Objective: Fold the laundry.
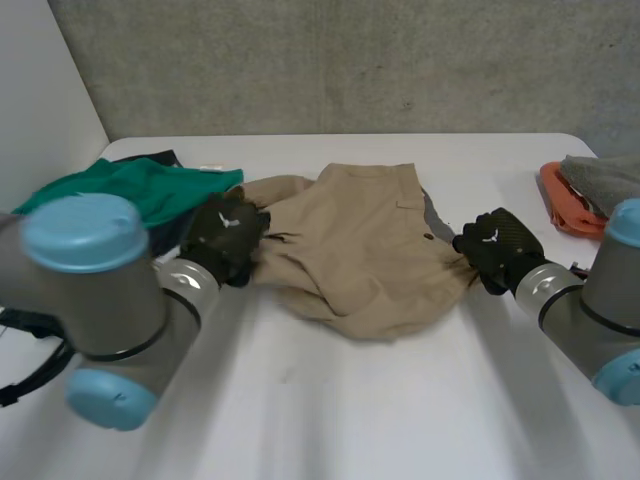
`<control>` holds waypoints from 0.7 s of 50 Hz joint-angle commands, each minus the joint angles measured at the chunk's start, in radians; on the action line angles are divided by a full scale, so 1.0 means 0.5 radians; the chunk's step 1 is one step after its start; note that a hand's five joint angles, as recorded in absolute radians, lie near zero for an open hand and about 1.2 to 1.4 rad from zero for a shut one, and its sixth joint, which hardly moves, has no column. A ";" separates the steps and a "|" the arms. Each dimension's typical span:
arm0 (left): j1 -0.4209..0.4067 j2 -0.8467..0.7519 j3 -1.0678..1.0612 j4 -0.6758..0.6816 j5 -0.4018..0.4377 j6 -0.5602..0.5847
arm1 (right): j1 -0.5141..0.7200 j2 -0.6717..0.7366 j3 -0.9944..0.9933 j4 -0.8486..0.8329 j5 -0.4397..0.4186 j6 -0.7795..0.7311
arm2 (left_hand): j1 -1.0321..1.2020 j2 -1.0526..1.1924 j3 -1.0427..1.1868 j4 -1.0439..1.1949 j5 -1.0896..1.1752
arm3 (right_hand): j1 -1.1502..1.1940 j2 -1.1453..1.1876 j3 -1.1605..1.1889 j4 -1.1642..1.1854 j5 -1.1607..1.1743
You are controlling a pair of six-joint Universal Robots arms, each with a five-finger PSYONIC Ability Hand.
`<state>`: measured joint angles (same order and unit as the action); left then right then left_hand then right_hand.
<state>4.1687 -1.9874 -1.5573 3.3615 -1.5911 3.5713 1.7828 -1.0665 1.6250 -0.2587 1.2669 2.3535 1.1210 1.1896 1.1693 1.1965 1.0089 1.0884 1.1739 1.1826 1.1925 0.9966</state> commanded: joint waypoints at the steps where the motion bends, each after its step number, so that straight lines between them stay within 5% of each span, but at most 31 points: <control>1: 0.053 0.394 -0.101 -0.016 0.083 -0.227 | 0.002 -0.241 -0.001 0.204 -0.046 0.018 | 0.550 0.413 0.454 0.399 0.426 | 0.616 0.445 0.427 0.408 0.450; 12: 0.244 -0.372 0.568 -0.200 0.194 -0.178 | 0.241 0.016 -0.274 0.149 0.080 0.229 | 0.550 0.413 0.454 0.399 0.426 | 0.616 0.445 0.427 0.408 0.450; 15: 0.268 -0.587 0.730 -0.344 0.157 -0.151 | 0.327 0.151 -0.384 0.186 0.257 0.297 | -0.314 -0.451 -0.411 -0.465 -0.439 | 0.616 0.445 0.427 0.408 0.450; 17: 0.268 -0.609 0.752 -0.457 0.114 -0.114 | 0.386 0.221 -0.436 0.226 0.380 0.324 | -1.450 -1.587 -1.547 -1.601 -1.575 | 0.616 0.445 0.427 0.408 0.450; 28: 0.280 0.023 0.164 -0.446 0.117 -0.080 | 0.475 0.213 -0.375 0.183 0.494 0.343 | -1.616 -1.753 -1.712 -1.767 -1.740 | 0.616 0.445 0.427 0.408 0.450; 35: 0.231 0.477 -0.456 -0.247 0.240 -0.092 | 0.472 0.164 -0.345 0.180 0.503 0.343 | -1.129 -1.266 -1.226 -1.280 -1.254 | 0.616 0.445 0.427 0.408 0.450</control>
<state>4.3043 -1.9038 -1.5703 3.1650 -1.5144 3.5319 2.0218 -0.9639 1.4375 -0.1654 1.5220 2.5285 0.3782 0.3688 0.3696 0.3701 0.1993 1.0884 1.1739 1.1829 1.1929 1.0127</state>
